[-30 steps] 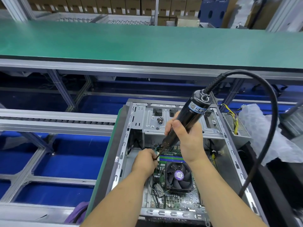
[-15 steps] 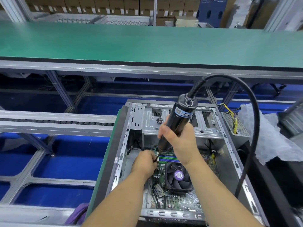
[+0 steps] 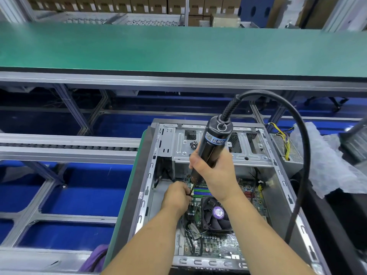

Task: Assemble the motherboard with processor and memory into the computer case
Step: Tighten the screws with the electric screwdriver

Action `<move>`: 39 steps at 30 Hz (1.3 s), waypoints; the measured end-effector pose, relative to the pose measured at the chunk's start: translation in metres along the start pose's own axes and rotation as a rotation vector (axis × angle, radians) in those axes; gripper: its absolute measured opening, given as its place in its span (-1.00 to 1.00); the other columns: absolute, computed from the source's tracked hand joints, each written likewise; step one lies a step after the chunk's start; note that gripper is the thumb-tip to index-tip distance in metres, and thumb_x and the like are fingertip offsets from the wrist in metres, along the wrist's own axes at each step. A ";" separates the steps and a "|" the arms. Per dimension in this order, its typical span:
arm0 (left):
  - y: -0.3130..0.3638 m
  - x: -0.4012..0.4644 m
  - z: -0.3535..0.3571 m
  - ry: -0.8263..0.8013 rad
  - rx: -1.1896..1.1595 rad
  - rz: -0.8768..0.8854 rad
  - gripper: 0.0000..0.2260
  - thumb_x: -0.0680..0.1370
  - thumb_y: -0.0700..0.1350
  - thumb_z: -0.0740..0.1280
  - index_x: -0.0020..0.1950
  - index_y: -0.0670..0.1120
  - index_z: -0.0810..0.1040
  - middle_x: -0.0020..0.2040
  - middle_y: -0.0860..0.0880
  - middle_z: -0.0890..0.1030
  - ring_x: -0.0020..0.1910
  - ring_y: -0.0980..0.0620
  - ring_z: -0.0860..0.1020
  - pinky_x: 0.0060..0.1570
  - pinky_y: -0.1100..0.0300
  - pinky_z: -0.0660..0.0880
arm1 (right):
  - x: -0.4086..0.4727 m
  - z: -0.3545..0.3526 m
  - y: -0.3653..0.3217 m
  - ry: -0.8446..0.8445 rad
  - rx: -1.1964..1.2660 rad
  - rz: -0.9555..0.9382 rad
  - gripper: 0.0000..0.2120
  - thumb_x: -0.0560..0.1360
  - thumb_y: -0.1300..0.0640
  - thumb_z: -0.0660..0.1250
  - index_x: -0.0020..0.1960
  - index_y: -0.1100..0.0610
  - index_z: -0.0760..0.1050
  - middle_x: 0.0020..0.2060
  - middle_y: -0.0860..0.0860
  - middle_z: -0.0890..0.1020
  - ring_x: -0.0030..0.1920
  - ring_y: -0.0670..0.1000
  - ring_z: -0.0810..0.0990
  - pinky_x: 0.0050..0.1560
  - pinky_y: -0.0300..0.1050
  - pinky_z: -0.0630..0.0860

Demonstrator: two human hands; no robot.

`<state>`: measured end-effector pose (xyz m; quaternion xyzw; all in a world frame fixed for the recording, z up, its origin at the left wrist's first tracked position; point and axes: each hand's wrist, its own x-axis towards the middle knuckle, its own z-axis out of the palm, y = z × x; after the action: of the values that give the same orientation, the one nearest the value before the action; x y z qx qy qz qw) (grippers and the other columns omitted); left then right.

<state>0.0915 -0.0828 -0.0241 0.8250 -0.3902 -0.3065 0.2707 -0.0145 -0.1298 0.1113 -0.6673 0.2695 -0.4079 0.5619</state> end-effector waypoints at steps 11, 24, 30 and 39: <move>0.000 -0.003 0.000 0.004 -0.105 -0.067 -0.67 0.45 -0.37 0.37 -0.39 -0.02 0.44 -0.19 -0.10 0.61 -0.18 -0.05 0.54 -0.11 0.11 0.54 | 0.003 0.008 0.008 -0.078 -0.008 0.035 -0.42 0.30 -0.18 0.47 -0.12 0.36 0.46 -0.29 0.32 0.51 -0.30 0.06 0.48 -0.23 -0.08 0.46; 0.000 -0.001 -0.006 0.024 -0.070 -0.211 -0.86 0.52 -0.30 0.29 -0.15 -0.08 0.52 -0.01 -0.12 0.65 -0.05 -0.10 0.60 0.01 0.12 0.56 | 0.005 0.008 0.007 -0.084 -0.059 0.028 -0.37 0.31 -0.22 0.47 -0.06 0.35 0.44 -0.21 0.40 0.49 -0.20 0.33 0.51 -0.13 0.26 0.51; 0.002 0.000 -0.003 0.031 -0.233 -0.237 -0.79 0.49 -0.42 0.30 -0.20 -0.13 0.55 -0.01 -0.17 0.62 -0.05 -0.12 0.56 0.01 0.15 0.53 | 0.005 0.009 0.007 -0.073 -0.047 0.029 -0.35 0.33 -0.20 0.46 -0.06 0.40 0.42 -0.24 0.42 0.47 -0.22 0.35 0.49 -0.13 0.32 0.49; 0.002 -0.002 0.001 -0.010 -0.035 -0.088 -0.67 0.49 -0.35 0.33 -0.37 -0.02 0.37 -0.18 -0.08 0.50 -0.21 -0.08 0.44 -0.11 0.08 0.54 | 0.005 0.011 0.005 -0.059 -0.036 0.048 -0.32 0.32 -0.21 0.48 -0.05 0.42 0.40 -0.24 0.44 0.46 -0.22 0.36 0.48 -0.13 0.36 0.47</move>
<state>0.0893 -0.0826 -0.0231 0.8350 -0.3496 -0.3288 0.2692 -0.0027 -0.1291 0.1069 -0.6823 0.2759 -0.3696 0.5672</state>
